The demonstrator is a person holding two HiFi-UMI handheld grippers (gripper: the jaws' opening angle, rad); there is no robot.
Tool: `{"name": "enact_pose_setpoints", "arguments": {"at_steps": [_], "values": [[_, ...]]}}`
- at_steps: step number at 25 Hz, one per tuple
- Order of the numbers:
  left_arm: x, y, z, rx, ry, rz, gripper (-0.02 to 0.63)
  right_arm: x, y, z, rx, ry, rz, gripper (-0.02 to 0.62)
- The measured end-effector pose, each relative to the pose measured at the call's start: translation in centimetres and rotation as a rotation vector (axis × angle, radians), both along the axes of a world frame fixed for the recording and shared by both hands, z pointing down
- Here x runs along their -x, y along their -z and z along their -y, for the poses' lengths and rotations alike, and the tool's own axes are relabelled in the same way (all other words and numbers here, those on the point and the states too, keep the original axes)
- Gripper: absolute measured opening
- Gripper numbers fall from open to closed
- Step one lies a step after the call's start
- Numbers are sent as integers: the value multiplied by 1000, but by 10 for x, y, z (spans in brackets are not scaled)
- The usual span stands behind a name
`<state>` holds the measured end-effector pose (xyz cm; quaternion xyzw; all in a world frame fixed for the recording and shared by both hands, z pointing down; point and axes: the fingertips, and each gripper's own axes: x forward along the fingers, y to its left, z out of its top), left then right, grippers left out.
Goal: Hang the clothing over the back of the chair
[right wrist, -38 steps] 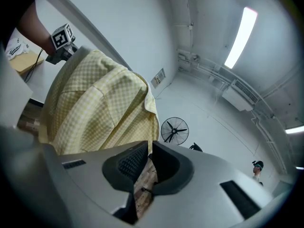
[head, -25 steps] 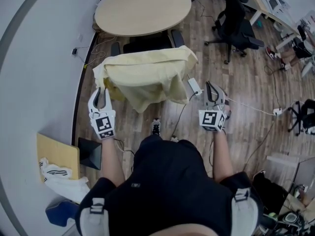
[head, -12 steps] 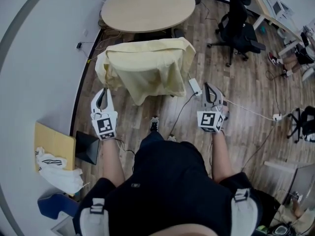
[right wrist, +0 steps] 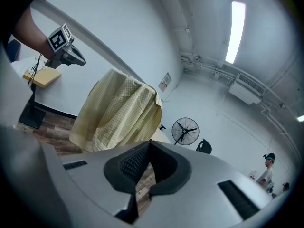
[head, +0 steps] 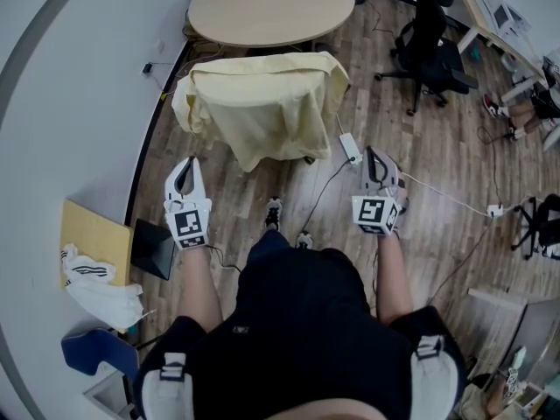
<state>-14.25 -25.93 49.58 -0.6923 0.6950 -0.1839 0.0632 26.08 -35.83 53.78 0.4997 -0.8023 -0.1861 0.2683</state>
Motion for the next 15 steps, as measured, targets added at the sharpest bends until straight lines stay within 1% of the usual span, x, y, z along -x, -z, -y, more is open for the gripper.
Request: {"name": "enact_pose_setpoints", "arguments": {"at_steps": [6,11,15], "values": [[-7,-2,-12,11,7,13,1,0,-2,-6,1,28,3,-6],[-8,0,-15,8,11,16,2,2,8,-5,-18,23,-5,-6],[-9,-1,-15,10,12,20,1,3,-3,-3,-14,48,4,-6]]}}
